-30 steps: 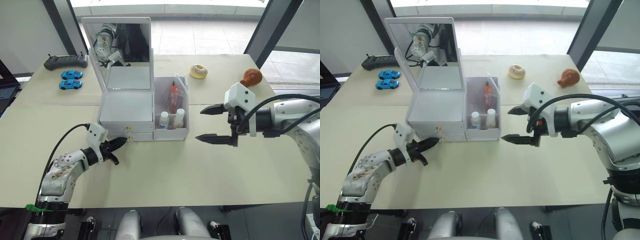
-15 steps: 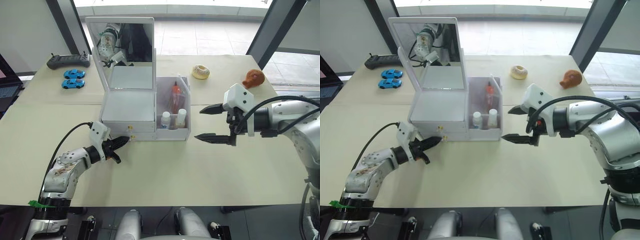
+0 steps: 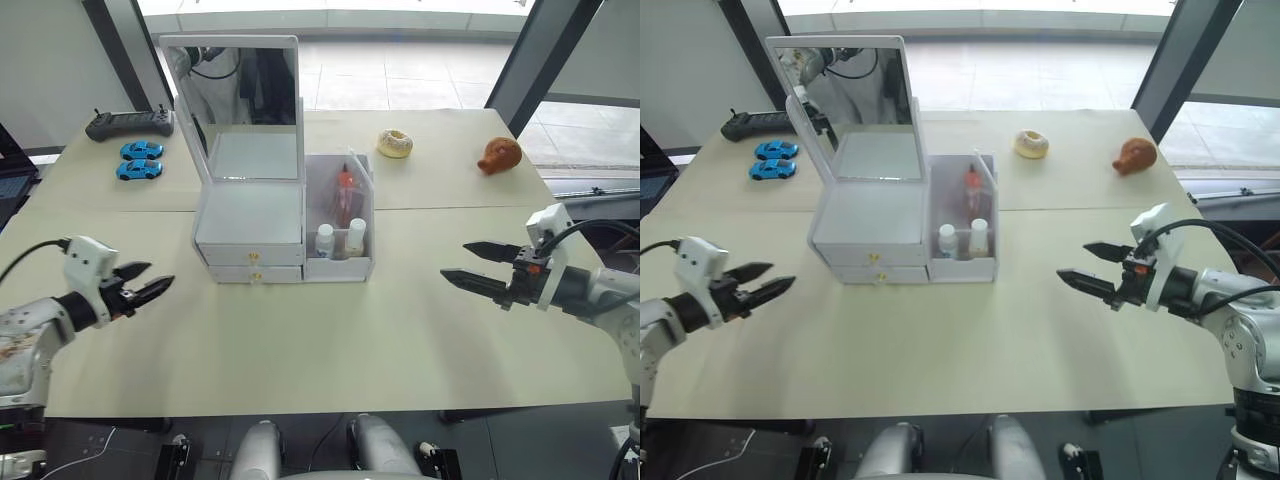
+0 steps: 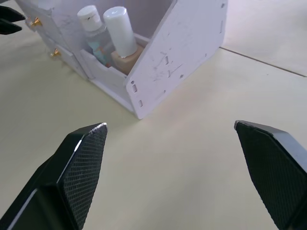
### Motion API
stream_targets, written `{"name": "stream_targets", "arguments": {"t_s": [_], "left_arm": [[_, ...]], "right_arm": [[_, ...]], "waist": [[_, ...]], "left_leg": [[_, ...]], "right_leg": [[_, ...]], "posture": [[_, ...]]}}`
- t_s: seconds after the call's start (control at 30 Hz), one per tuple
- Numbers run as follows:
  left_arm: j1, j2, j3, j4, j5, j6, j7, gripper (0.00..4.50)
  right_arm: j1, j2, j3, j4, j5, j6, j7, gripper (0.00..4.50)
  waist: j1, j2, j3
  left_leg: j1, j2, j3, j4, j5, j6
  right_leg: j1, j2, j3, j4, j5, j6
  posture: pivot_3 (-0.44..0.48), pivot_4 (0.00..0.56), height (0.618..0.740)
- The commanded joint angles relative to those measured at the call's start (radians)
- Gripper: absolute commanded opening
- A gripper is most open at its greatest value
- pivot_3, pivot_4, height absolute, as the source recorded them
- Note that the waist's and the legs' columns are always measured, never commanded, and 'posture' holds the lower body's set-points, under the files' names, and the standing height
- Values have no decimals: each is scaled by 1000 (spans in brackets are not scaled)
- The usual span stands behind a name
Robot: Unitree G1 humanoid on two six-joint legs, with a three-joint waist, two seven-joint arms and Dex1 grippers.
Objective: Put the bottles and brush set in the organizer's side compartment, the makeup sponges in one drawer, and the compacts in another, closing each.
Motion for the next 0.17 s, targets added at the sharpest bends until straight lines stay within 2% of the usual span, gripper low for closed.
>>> {"name": "stream_targets", "arguments": {"t_s": [0.03,0.07,0.17], "left_arm": [[-33,54,43,53,-6,-31,-60,4327],[-38,62,47,60,-12,-30,-71,4470],[-41,72,43,58,2,-37,-70,4470]], "right_arm": [[44,0,-40,51,-82,-163,-11,4500],[52,12,-48,76,-100,-208,-23,4500],[66,33,-54,133,-148,-318,-48,4500]], "waist": [[2,0,0],[2,-1,0],[1,-1,0]], "left_leg": [[0,0,0,0,0,0],[0,0,1,0,0,0],[0,0,2,0,0,0]], "right_leg": [[0,0,0,0,0,0],[0,-1,0,-1,0,0],[0,-2,0,-1,0,0]], "posture": [[0,150,740],[0,150,740],[0,150,740]]}}
